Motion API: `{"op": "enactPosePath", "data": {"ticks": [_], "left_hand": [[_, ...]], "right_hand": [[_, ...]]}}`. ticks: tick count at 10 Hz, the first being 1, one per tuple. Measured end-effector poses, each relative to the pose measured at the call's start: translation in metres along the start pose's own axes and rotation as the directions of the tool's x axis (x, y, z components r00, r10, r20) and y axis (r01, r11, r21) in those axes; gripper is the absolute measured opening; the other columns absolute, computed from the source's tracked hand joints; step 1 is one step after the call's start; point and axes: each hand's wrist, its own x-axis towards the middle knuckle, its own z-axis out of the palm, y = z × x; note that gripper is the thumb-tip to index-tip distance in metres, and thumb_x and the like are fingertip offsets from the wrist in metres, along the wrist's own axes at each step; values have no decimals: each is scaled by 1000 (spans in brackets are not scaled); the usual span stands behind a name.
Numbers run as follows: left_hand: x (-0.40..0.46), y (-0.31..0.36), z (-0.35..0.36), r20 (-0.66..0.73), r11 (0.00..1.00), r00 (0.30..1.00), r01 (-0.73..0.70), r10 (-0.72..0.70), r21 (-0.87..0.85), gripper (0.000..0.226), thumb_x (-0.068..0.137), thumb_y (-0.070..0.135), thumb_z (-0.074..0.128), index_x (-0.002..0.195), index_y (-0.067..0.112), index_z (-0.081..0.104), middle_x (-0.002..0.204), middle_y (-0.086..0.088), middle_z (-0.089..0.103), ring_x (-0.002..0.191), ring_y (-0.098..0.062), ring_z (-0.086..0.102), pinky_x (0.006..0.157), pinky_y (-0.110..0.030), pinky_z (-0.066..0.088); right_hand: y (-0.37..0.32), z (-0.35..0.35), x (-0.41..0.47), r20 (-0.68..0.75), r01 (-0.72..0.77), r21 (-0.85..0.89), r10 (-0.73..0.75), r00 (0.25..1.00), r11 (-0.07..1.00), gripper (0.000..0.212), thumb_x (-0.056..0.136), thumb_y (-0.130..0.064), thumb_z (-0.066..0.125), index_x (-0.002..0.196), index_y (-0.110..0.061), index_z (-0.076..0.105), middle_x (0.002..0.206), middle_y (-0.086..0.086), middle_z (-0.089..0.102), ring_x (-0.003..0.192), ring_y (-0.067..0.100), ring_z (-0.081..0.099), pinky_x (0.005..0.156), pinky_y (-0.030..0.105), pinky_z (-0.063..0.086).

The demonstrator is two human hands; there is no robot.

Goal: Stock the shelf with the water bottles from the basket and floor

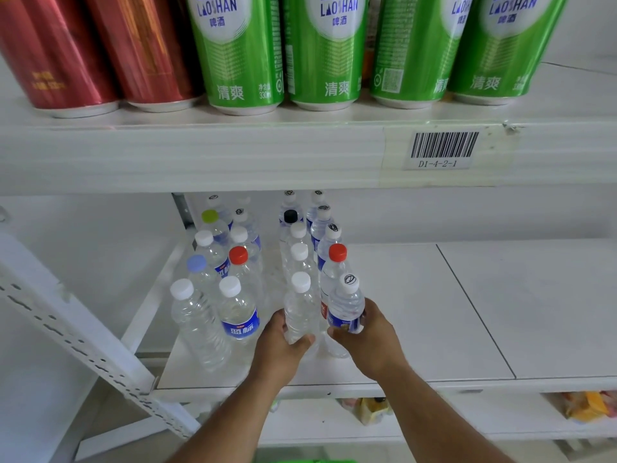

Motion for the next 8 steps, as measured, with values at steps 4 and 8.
{"op": "enactPosePath", "data": {"ticks": [4, 8], "left_hand": [[1, 1, -1, 37, 999, 999, 30, -31, 25, 61, 77, 36, 81, 127, 41, 46, 124, 18, 58, 109, -6, 54, 91, -25, 45], [-42, 3, -16, 66, 996, 997, 23, -29, 81, 77, 85, 31, 72, 149, 30, 28, 150, 6, 42, 135, -14, 44, 101, -26, 39]], "right_hand": [[5, 4, 2, 5, -78, -27, 78, 997, 997, 47, 81, -30, 79, 114, -34, 45, 99, -14, 58, 88, 10, 58, 75, 19, 44], [5, 10, -37, -40, -121, -106, 118, 992, 987, 53, 87, -32, 71, 134, -26, 47, 115, -10, 60, 88, 6, 48, 79, 20, 38]]}}
